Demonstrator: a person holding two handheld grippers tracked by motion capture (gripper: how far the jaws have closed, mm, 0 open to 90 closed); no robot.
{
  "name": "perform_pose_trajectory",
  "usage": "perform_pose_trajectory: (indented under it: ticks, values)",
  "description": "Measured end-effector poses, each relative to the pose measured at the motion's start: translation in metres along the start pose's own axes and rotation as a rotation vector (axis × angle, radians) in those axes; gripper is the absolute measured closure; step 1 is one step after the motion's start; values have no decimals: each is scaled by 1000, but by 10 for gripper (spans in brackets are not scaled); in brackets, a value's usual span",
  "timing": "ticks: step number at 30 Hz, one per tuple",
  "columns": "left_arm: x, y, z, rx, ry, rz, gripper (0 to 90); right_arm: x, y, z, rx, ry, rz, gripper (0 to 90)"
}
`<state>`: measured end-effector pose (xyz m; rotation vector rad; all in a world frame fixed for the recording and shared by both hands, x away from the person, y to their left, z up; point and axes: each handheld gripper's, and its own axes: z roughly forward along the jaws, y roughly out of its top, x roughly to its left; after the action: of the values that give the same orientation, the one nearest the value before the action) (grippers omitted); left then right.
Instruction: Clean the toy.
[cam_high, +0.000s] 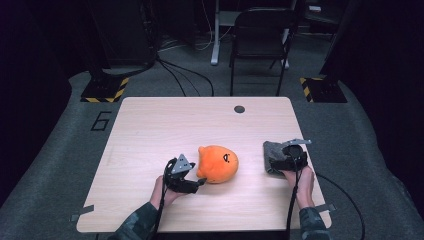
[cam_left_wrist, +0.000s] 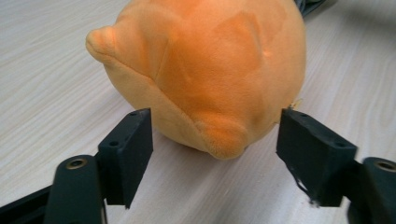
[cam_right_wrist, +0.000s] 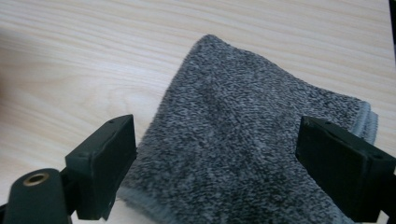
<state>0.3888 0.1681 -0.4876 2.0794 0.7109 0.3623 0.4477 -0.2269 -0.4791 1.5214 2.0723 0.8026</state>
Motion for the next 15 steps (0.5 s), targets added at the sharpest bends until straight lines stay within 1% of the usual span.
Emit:
perform_pose_trajectory:
  ticks: [1, 2, 3, 4, 5, 6, 7, 8, 10, 11, 12, 13, 14, 15]
  values:
    - [1, -1, 2, 1, -1, -6, 330, -2, 0, 4, 10, -9, 14, 115]
    - [2, -1, 3, 0, -1, -11, 340, -4, -1, 7, 10, -12, 17, 115]
    - [3, -2, 3, -1, -7, -9, 349, -5, -1, 8, 14, -13, 24, 115]
    - [3, -2, 3, -1, -7, -9, 383, -5, -1, 8, 14, -13, 24, 115]
    - [3, -2, 4, -3, -14, -3, 410, -8, -2, 15, 31, -17, 43, 114]
    - [3, -2, 4, -7, -14, -2, 410, -8, -2, 15, 31, -17, 43, 114]
    - [2, -2, 4, -9, -17, 1, 444, -8, -2, 17, 37, -18, 48, 114]
    - [2, -2, 4, -12, -19, 1, 488, -8, -3, 24, 46, -18, 46, 118]
    - [1, -3, 5, -12, -21, 3, 533, -8, -3, 26, 50, -18, 49, 127]
    - [1, -3, 5, -11, -22, 6, 560, -7, -4, 32, 75, -16, 48, 154]
    - [1, -3, 5, -11, -22, 6, 580, -7, -4, 32, 75, -16, 48, 154]
    - [1, -4, 5, -13, -24, 5, 580, -7, -5, 34, 82, -13, 54, 174]
    - [1, -4, 5, -13, -23, 8, 625, -9, -6, 34, 75, 4, 64, 258]
    - [1, -4, 5, -12, -24, 12, 625, -9, -6, 34, 75, 4, 64, 258]
